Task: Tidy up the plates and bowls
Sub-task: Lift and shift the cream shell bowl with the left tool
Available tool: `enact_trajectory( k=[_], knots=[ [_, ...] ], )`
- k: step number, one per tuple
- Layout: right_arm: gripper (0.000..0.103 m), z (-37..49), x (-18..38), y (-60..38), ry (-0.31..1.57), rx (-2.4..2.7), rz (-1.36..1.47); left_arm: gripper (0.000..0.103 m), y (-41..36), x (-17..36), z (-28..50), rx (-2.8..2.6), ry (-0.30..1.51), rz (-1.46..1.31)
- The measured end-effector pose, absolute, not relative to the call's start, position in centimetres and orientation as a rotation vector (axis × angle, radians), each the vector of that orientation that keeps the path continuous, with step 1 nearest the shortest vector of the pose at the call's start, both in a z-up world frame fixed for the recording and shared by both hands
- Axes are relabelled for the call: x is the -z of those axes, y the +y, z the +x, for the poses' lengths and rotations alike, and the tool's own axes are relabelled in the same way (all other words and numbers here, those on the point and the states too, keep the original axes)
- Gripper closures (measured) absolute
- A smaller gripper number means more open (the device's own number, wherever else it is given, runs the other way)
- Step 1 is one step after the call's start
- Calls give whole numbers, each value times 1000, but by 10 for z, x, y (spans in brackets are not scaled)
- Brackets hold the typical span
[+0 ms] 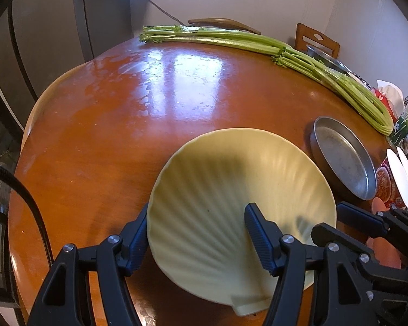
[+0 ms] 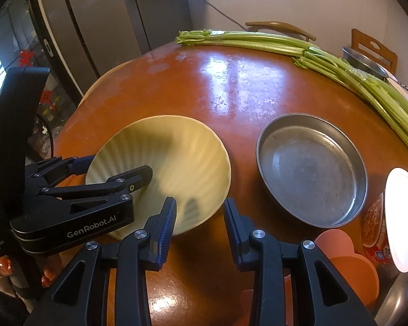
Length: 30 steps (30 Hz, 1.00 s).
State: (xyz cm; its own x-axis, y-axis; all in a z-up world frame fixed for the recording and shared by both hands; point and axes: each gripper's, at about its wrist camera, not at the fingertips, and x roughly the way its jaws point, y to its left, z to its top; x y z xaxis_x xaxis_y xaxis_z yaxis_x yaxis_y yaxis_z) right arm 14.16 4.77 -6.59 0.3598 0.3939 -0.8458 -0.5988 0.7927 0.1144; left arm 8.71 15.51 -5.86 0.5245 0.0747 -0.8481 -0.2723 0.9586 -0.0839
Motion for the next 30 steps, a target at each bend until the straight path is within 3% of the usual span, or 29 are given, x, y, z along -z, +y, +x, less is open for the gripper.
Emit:
enact_trajectory(
  k=[21,30],
  knots=[
    [64,140,59,31,1013,-645,-169,34,159,47,81,-240,945,-205],
    [64,131,39,2,961,-617,-143,34,161,12,54,-277,851,-236]
  ],
)
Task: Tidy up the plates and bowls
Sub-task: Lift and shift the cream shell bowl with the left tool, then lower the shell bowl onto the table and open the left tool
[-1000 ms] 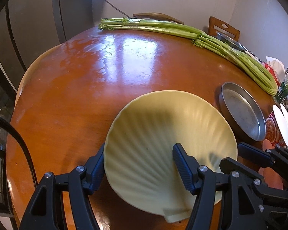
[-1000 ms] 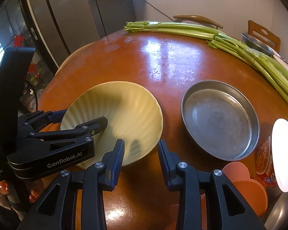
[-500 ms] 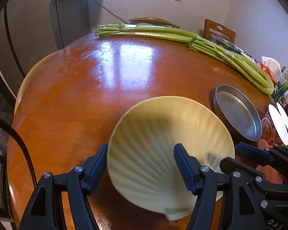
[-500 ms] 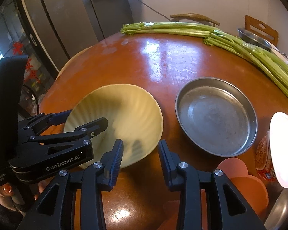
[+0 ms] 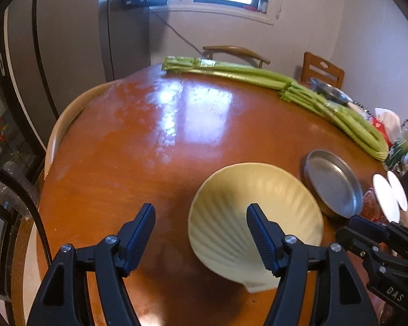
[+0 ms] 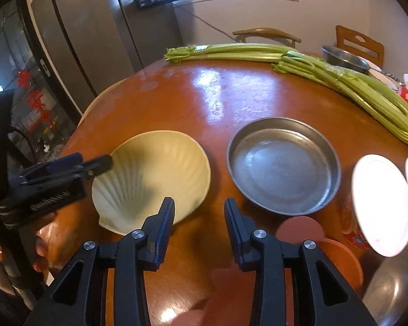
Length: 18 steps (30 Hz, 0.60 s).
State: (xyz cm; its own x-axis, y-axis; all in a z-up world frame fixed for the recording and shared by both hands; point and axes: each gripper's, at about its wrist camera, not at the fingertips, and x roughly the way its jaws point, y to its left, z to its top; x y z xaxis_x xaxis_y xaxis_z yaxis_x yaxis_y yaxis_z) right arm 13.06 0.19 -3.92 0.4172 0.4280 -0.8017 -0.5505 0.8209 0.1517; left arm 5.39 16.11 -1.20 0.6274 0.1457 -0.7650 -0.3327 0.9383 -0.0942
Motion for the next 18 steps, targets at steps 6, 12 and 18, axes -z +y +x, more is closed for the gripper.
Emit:
enact_trajectory(
  k=[6,12,18],
  knots=[
    [64,121,24,-22,919,-600,-131,34,134,2,44,-215,850,-227],
    [64,113,17,-47,900,-575,-125,34,91,1,32,-128,868,-205],
    [64,111,22,-67,913,-560,-125,34,50,11,17,-53,913,-168]
  ],
)
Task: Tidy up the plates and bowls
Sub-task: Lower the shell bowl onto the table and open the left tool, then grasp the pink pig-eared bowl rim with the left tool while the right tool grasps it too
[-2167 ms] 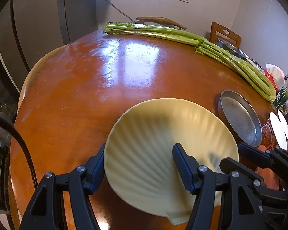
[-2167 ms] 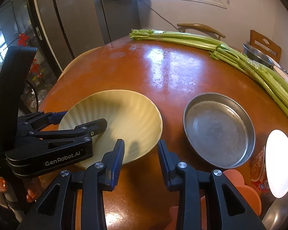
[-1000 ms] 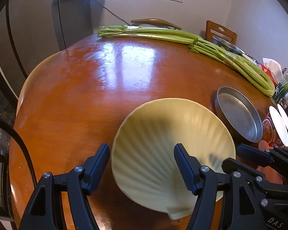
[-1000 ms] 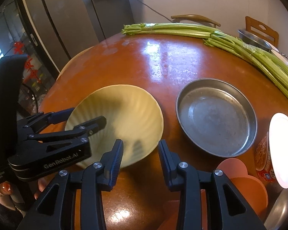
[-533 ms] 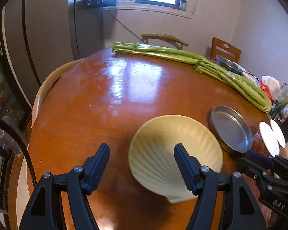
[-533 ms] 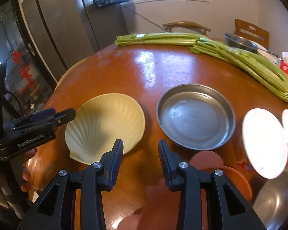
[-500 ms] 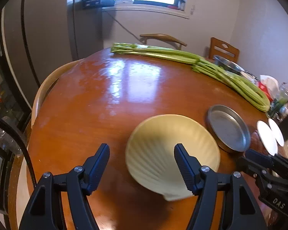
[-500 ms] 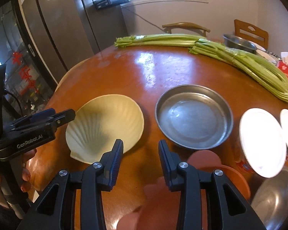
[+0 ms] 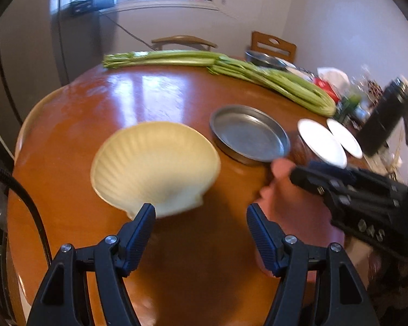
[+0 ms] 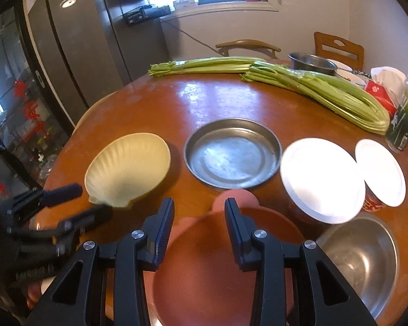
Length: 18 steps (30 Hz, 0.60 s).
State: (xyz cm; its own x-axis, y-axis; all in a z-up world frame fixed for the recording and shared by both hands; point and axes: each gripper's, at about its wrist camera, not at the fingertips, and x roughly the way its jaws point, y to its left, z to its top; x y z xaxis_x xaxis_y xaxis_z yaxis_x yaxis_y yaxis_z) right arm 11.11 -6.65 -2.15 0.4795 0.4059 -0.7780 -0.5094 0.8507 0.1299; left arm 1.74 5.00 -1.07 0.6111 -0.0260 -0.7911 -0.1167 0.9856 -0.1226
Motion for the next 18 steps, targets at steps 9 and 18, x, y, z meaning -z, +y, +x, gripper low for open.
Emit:
enact_trajectory(
  k=[9,18],
  knots=[
    [63,116,31,-93,934,-558,-126,34,17,26,9,4,975,-185],
    [63,112,33,-104,932,-568,-122,34,-1,39,6,74,1044,-272]
  ],
)
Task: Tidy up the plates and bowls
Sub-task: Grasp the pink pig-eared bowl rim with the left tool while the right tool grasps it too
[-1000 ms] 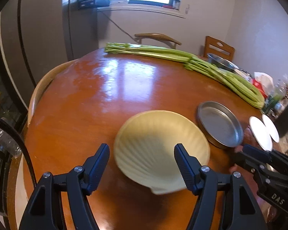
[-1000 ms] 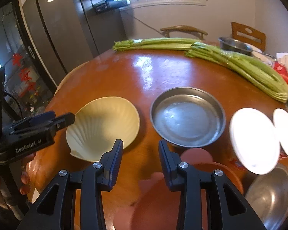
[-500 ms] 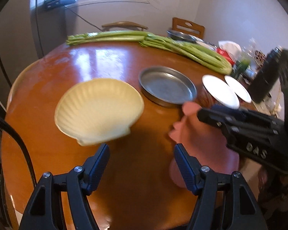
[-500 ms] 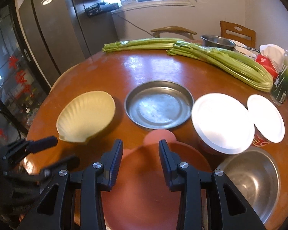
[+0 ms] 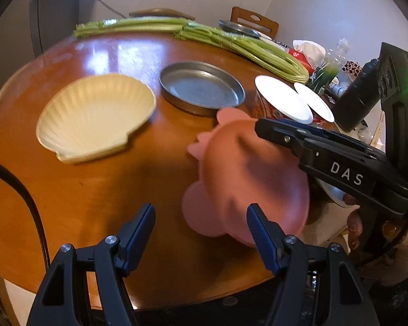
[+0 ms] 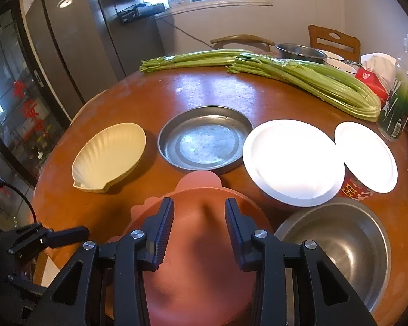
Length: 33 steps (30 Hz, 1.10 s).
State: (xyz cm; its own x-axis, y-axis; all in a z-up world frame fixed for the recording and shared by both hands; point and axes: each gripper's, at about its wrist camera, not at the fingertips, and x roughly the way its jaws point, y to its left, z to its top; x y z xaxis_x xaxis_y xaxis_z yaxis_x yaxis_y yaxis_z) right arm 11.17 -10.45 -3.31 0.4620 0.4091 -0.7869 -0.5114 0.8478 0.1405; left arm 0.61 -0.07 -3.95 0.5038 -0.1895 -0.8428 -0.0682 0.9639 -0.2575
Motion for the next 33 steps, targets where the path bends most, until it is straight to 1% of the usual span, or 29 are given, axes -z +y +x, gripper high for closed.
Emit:
enact_trajectory(
  k=[5,14,19,20,24,26,33],
  knots=[
    [63,112,35,-108,939,-569,-123,34,-7,52,14,76,1094,-318],
    [63,115,38,-108,948,-574,-140,34,-14,56,25,51,1095,-292],
    [63,120,39,-103,947,-568,-162,51,-15,55,28,39,1097,-261],
    [63,122,39,-101,946,-566,-168,52,-15,55,29,39,1097,-259],
    [63,129,40,-98,950,-555,-178,62,-11,55,31,37,1098,-251],
    [63,131,42,-97,955,-552,-181,63,-9,54,32,39,1097,-251],
    [63,135,47,-94,970,-543,-185,63,11,54,39,22,1093,-260]
  ],
)
